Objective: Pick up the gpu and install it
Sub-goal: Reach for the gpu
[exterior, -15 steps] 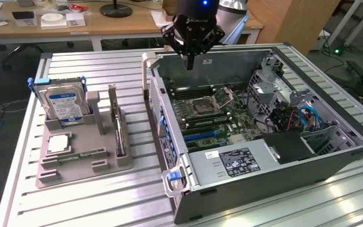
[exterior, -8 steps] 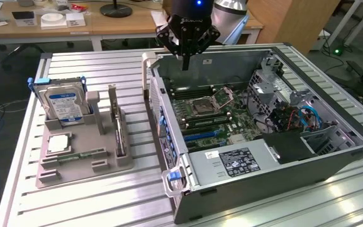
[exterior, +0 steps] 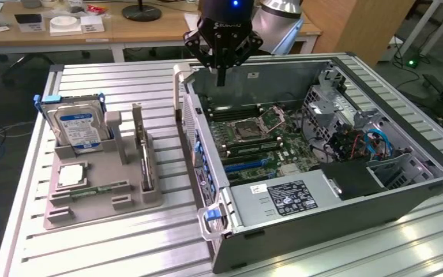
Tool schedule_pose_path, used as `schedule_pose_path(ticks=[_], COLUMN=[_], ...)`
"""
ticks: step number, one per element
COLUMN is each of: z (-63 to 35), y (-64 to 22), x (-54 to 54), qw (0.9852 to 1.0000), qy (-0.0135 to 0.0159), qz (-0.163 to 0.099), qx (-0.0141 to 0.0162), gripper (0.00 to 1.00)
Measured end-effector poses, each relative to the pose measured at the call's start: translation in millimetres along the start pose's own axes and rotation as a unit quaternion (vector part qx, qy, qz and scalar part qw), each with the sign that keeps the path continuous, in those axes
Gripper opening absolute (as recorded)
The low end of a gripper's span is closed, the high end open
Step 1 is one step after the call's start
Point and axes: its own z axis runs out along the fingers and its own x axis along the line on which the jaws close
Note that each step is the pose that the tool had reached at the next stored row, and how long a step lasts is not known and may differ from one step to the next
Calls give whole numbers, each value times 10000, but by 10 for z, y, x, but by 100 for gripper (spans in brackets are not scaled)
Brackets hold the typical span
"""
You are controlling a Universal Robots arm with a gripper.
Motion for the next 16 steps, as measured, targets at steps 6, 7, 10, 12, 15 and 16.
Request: schedule_pose_path(ticks=[6,7,10,12,15,16], z=[-1,-2,-2,-2,-3,-3], y=[-6,-7,-10,-12,-15,-16], x=[74,86,123,147,184,195], qw=[10000,10000,10000,10000,10000,10000], qy=[0,0,0,0,0,0], qz=[1,0,0,0,0,0], qx=[0,0,0,0,0,0], gripper=[11,11,11,11,11,11])
